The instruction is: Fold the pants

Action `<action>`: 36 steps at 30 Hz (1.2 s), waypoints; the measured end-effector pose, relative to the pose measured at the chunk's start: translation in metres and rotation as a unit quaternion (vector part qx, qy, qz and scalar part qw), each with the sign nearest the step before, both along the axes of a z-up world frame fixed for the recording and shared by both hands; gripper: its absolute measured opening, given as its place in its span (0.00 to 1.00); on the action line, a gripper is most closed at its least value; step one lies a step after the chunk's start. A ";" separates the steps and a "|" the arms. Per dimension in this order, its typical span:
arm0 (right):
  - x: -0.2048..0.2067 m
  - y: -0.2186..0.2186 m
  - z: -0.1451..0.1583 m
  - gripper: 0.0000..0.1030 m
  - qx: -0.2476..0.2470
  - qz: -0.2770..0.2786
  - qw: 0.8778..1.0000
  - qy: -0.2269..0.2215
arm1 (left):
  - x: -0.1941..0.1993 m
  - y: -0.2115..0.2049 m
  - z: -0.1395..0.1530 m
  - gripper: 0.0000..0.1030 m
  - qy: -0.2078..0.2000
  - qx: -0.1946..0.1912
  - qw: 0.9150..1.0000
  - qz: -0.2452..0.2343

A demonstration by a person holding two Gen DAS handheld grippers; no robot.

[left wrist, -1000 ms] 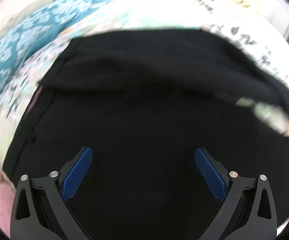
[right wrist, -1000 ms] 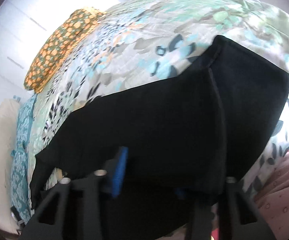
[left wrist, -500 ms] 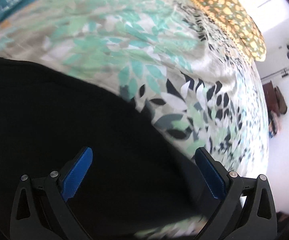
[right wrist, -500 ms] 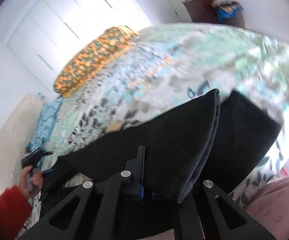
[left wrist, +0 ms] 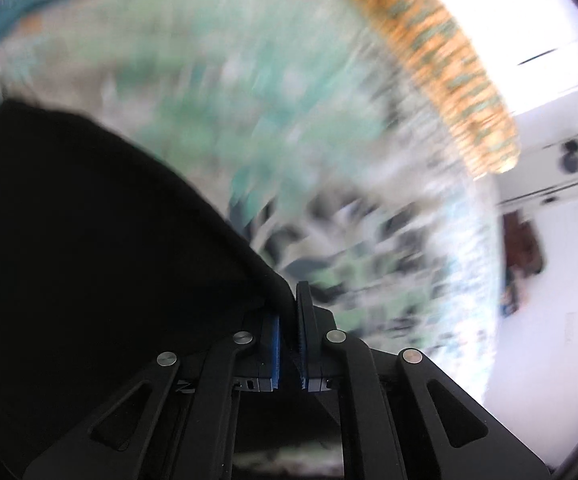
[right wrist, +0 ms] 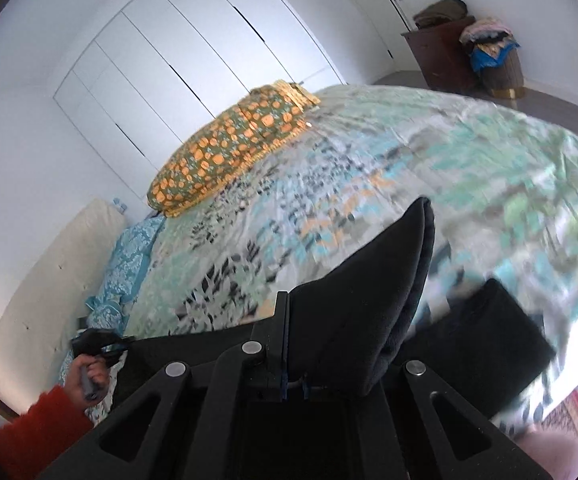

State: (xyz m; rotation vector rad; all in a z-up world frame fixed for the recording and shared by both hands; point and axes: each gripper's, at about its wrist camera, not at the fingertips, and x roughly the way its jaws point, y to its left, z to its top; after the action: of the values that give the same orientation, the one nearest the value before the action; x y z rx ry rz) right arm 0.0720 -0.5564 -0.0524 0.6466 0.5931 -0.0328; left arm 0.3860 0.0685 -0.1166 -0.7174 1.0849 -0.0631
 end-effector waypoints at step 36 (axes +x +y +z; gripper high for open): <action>0.007 -0.094 -0.100 0.12 -0.038 -0.021 0.957 0.287 | -0.282 -0.006 -0.013 0.06 0.018 0.047 0.992 -0.115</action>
State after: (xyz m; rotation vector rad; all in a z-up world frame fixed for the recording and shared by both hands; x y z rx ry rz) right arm 0.0787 -0.6501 -0.1526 0.5727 1.1322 -0.2908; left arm 0.1044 0.0628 -0.1296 -0.5071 1.1940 -0.1959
